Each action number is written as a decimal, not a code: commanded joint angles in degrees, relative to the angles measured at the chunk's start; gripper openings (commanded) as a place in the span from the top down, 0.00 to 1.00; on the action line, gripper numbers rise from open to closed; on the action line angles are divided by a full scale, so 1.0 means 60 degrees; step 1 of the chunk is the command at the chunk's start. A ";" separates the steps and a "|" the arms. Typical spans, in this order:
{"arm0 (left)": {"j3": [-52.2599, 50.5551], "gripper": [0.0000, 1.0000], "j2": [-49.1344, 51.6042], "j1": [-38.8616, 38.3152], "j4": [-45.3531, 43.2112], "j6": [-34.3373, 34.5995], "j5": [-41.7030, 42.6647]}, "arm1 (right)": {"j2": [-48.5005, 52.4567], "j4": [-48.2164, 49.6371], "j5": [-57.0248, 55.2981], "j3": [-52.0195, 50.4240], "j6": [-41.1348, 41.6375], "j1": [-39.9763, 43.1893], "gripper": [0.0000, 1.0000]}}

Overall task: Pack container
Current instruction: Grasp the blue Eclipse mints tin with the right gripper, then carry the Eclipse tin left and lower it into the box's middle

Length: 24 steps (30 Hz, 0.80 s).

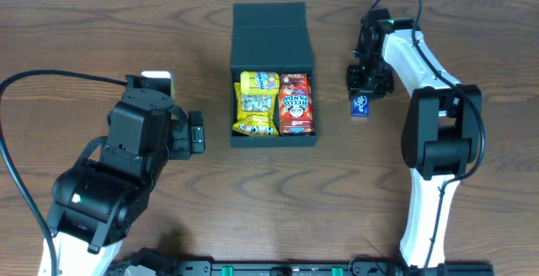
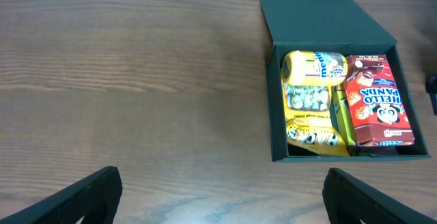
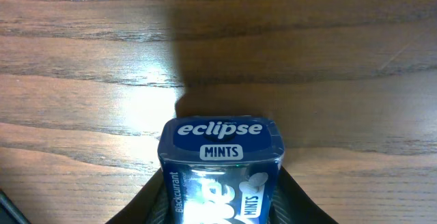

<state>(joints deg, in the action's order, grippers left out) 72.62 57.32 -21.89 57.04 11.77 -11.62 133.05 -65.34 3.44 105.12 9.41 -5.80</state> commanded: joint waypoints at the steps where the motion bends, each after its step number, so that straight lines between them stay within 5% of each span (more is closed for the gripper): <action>1: 0.0189 0.05 0.0000 0.0022 0.0029 -0.0106 -0.0135 | 0.0098 0.0066 0.0069 -0.0164 -0.0080 -0.0055 0.80; 8: 0.0189 0.05 0.0000 0.0022 0.0029 -0.0106 -0.0138 | -0.0026 -0.0324 0.0204 0.0495 -0.0073 -0.0055 0.98; 24: 0.0189 0.05 0.0000 0.0022 0.0029 -0.0106 -0.0138 | -0.2448 -0.1038 0.0619 0.1938 0.0525 -0.2102 0.98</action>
<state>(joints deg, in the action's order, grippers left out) 72.62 57.32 -21.89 57.04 11.77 -11.62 119.92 -71.22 6.20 115.72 10.02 -15.25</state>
